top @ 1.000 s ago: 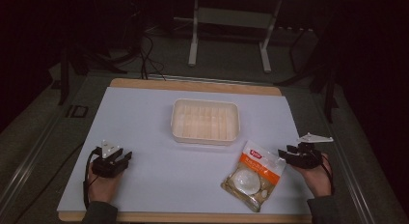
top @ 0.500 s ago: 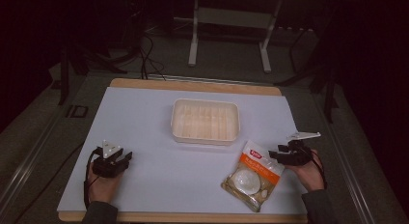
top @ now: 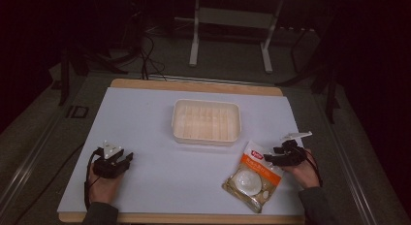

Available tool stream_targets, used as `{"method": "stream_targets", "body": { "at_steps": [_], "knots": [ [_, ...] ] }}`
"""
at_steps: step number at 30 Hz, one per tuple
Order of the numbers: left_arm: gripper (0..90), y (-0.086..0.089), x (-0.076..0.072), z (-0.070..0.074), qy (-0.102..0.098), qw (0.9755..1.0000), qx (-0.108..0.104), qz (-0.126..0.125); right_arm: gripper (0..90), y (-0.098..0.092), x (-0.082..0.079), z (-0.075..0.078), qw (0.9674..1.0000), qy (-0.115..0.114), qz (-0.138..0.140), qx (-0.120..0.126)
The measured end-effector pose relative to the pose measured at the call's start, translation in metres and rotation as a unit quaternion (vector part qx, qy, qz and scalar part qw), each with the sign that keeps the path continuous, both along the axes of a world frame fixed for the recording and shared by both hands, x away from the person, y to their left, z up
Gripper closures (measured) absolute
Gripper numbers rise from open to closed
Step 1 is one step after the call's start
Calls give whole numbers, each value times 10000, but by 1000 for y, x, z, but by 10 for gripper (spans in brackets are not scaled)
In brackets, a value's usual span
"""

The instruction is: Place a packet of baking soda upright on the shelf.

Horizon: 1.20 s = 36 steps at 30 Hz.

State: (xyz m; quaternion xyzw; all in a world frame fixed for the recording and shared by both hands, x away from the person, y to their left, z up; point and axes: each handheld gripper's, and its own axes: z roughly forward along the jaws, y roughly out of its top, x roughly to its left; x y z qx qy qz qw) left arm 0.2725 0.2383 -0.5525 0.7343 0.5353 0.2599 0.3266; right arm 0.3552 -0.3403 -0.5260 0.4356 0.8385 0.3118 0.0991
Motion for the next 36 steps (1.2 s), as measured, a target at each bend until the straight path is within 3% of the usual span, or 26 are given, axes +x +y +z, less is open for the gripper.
{"method": "stream_targets", "body": {
  "at_steps": [11, 20, 32, 36],
  "knots": [
    [582, -1, 0, 0, 12, 10000, 28, 0, 442, -1, -1, -3, 9994, 206, 128, 230],
    [579, -1, 0, 0, 12, 10000, 43, 2, 483, -4, -4, 8, 9984, 185, 214, 493],
    [574, -1, 0, 0, 8, 10000, 66, 12, 518, 0, -14, 16, 9950, 435, 470, 762],
    [574, -2, 0, 0, 11, 10000, 89, 3, 513, 6, -16, 14, 9953, 573, 546, 550]
  ]
}}
